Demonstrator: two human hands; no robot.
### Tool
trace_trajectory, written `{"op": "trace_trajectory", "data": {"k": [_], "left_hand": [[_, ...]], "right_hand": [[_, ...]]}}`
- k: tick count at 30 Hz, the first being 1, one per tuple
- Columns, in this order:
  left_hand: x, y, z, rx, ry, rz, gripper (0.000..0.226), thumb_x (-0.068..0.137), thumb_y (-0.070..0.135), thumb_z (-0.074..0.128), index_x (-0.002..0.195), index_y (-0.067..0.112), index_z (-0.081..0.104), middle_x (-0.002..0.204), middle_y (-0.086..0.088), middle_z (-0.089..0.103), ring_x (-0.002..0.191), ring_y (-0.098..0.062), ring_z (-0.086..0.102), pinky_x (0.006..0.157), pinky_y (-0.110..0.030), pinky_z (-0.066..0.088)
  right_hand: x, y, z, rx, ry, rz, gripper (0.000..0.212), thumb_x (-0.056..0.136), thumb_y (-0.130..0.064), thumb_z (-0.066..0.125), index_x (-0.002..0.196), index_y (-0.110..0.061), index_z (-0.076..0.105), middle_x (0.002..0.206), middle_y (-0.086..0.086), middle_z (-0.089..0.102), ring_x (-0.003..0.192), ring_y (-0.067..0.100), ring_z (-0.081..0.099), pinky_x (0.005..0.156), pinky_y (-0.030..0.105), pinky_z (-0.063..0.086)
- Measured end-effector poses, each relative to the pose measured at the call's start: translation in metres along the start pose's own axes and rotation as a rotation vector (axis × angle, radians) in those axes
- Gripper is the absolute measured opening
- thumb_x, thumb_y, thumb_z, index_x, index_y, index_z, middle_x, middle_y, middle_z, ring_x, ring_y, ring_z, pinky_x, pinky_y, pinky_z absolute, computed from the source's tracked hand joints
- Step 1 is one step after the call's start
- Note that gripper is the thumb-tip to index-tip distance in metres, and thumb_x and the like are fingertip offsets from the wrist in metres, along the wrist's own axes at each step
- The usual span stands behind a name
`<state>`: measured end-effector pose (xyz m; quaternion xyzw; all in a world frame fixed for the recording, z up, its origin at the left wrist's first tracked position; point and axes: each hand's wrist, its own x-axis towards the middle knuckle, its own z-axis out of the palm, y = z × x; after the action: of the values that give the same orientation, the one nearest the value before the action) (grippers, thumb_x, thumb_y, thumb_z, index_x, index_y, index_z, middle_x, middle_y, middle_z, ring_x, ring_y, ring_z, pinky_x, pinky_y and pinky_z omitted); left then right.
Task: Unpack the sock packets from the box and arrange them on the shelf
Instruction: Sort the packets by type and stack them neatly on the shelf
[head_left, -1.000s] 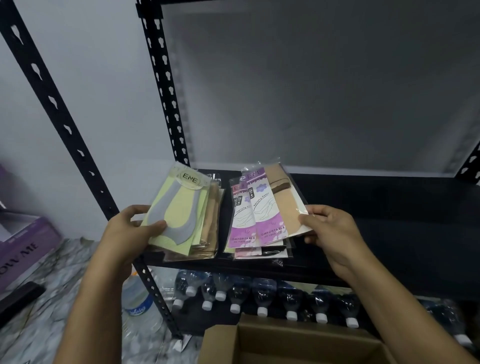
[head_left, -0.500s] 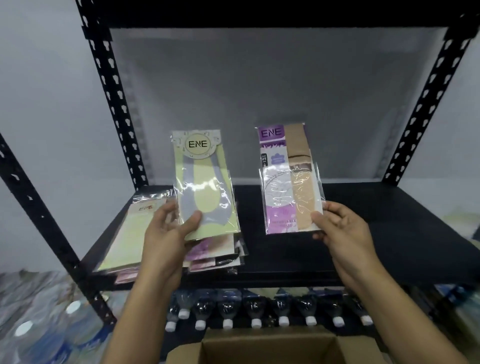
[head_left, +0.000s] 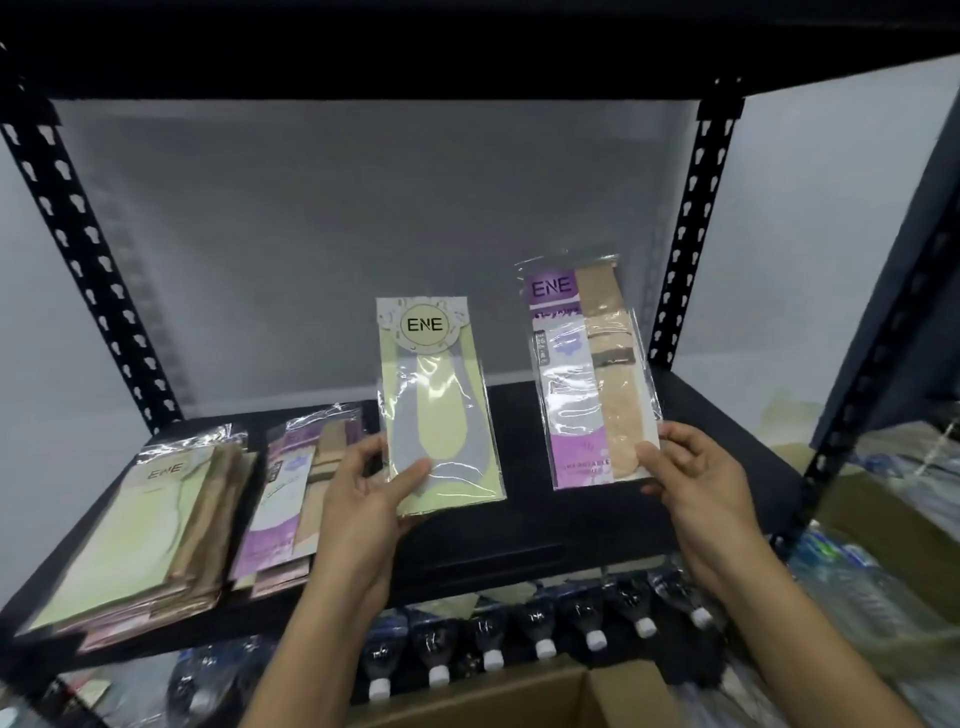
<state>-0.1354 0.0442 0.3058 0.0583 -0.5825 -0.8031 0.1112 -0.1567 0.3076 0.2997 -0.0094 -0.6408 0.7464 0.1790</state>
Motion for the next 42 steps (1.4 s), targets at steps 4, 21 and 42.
{"op": "trace_trajectory", "data": {"k": [4,21,42], "left_hand": [[-0.001,-0.017,0.017,0.049,-0.038,-0.017,0.042,0.084,-0.001,0.068,0.12,0.015,0.054,0.097,-0.007,0.078,0.086,-0.025,0.075,0.069,-0.039,0.056],[0.021,-0.062,0.058,0.146,-0.149,-0.084,0.038,0.084,0.003,0.07,0.116,0.017,0.056,0.092,-0.011,0.077,0.086,-0.029,0.075,0.078,-0.045,0.057],[0.034,-0.083,0.074,0.136,-0.186,-0.135,0.035,0.083,0.001,0.069,0.113,0.017,0.058,0.094,-0.012,0.077,0.084,-0.029,0.075,0.07,-0.039,0.055]], "right_hand": [[0.008,0.002,-0.027,-0.006,0.047,0.0,0.014,0.088,-0.007,0.062,0.096,-0.018,0.059,0.091,0.003,0.075,0.076,0.011,0.069,0.057,0.019,0.05],[0.085,0.02,-0.105,-0.267,0.186,0.151,0.018,0.09,-0.006,0.061,0.106,-0.013,0.06,0.091,0.006,0.069,0.066,0.017,0.061,0.06,0.028,0.048],[0.13,0.071,-0.126,-0.941,0.266,0.185,0.035,0.09,-0.009,0.054,0.123,0.003,0.057,0.124,0.017,0.061,0.114,0.032,0.057,0.092,0.033,0.044]]}}
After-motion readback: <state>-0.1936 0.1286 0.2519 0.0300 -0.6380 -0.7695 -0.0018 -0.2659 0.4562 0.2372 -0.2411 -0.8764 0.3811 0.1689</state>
